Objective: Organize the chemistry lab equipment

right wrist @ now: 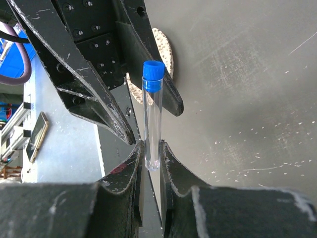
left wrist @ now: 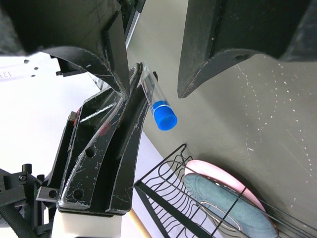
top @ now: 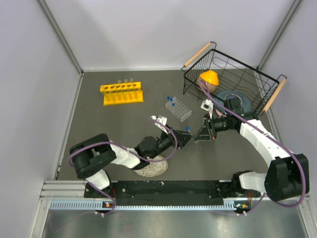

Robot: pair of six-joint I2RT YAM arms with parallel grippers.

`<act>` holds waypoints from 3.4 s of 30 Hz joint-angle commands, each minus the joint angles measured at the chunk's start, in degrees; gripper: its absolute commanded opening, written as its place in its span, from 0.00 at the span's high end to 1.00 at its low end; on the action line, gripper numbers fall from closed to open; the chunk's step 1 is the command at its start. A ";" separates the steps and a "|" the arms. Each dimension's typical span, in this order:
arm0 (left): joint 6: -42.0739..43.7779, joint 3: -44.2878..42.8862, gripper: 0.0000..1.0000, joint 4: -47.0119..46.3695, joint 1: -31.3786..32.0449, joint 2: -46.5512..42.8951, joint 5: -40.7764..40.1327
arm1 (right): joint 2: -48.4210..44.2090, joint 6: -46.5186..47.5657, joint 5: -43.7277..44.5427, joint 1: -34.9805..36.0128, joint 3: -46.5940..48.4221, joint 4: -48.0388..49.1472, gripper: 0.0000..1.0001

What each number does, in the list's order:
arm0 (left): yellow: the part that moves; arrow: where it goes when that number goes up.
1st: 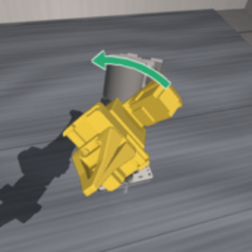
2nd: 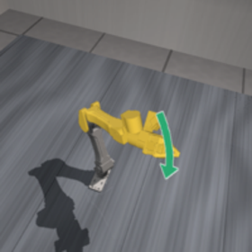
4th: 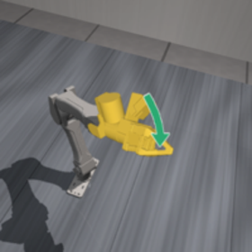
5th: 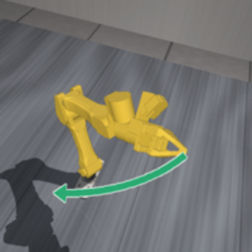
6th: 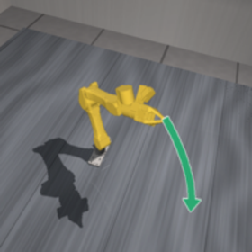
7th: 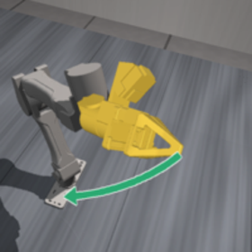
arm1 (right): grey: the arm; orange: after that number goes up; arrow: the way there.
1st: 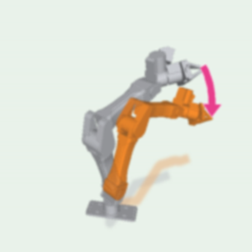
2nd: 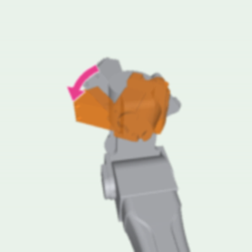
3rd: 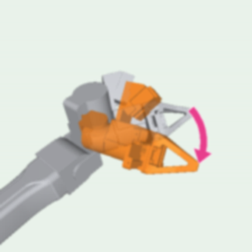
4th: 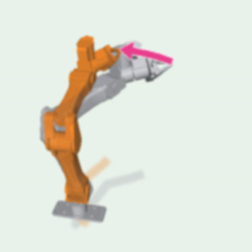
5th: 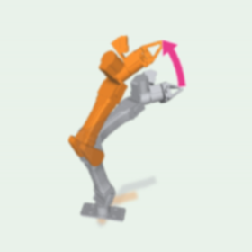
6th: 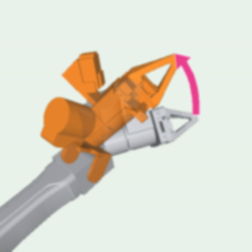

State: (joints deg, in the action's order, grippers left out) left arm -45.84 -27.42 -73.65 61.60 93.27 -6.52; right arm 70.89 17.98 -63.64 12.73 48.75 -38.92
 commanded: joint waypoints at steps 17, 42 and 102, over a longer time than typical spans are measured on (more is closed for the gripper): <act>4.26 -0.27 1.00 -18.30 -0.61 -2.12 3.71 | -2.25 7.74 0.52 0.36 2.04 -3.86 0.57; 23.88 -10.11 1.00 32.07 -0.96 -14.35 25.15 | -7.79 8.92 -4.22 0.89 8.20 -8.54 0.19; 22.48 1.67 0.01 72.38 -5.86 -54.92 -11.83 | 11.18 2.26 25.03 8.01 24.28 8.73 0.98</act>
State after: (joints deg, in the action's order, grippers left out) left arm -21.82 -26.72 -14.00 58.85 46.65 -7.90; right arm 78.02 24.86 -46.39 20.58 69.52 -42.26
